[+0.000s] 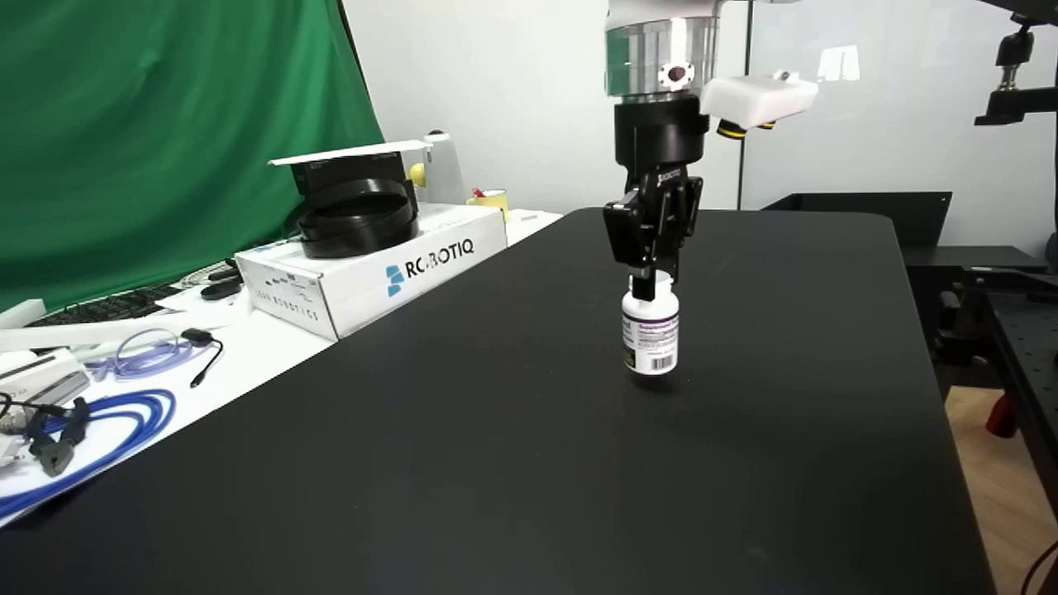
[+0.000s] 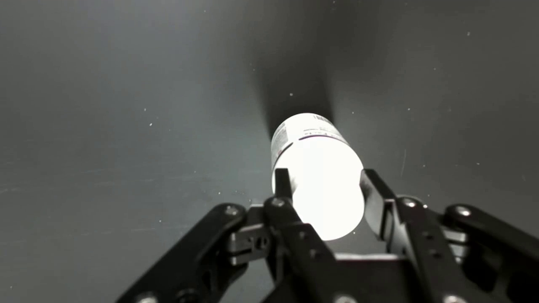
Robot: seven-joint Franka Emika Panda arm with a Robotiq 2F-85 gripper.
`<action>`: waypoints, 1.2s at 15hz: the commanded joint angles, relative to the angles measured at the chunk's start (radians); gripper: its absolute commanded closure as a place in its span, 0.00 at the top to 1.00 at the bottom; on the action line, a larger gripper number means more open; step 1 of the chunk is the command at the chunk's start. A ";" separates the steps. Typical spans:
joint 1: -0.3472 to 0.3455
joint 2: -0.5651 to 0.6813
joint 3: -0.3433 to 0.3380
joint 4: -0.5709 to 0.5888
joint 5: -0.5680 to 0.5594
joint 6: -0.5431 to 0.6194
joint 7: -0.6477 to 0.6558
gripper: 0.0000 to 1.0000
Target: Put the white bottle on the table
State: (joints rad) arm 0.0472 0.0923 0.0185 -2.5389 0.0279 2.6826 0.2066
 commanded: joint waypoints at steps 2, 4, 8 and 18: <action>-0.002 -0.031 -0.002 -0.026 0.001 -0.031 0.009 0.51; -0.001 -0.043 -0.001 -0.029 0.000 -0.040 0.008 0.76; 0.001 -0.116 0.000 -0.032 -0.022 -0.106 0.022 0.99; 0.006 -0.260 0.046 -0.024 -0.006 -0.231 -0.002 1.00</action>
State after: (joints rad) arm 0.0599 -0.1676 0.0586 -2.5644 0.0199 2.4534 0.2068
